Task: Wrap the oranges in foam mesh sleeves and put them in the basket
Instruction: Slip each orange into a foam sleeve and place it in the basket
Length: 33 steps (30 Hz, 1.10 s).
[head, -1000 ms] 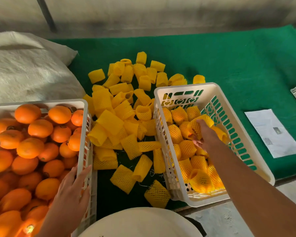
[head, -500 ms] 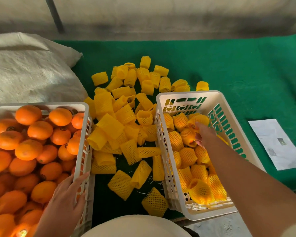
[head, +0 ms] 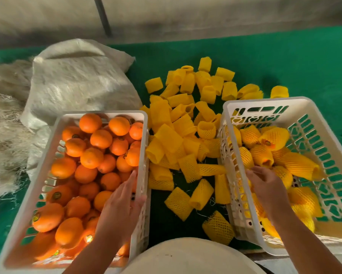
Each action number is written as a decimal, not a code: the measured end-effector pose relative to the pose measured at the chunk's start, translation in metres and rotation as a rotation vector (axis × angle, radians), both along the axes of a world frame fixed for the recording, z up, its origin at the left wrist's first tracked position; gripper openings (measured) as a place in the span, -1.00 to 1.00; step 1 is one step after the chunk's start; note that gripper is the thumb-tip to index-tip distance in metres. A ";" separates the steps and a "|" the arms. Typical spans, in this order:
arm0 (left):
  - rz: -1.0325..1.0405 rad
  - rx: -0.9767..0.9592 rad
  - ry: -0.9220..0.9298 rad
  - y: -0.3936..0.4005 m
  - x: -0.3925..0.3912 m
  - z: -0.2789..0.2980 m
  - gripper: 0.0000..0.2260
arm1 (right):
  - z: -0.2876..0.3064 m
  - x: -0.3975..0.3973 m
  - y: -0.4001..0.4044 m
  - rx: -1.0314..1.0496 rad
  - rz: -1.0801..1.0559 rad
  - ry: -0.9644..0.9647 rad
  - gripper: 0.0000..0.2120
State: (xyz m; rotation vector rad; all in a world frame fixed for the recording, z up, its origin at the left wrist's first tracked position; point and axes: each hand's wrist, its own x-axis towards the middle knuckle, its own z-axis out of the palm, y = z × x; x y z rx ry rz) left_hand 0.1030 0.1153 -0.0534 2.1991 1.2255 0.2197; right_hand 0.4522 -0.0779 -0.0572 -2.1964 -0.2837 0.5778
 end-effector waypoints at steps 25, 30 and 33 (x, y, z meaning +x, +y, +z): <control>0.175 0.044 0.059 0.107 0.048 -0.029 -0.30 | 0.004 -0.095 0.029 -0.027 0.722 -0.479 -0.91; 0.204 0.042 -0.098 0.074 0.016 -0.009 -0.28 | -0.037 -0.104 0.040 -0.470 1.060 -0.272 -0.75; 0.234 0.017 -0.144 0.052 0.001 0.007 -0.27 | -0.047 -0.109 0.049 -0.733 1.177 -0.254 -0.61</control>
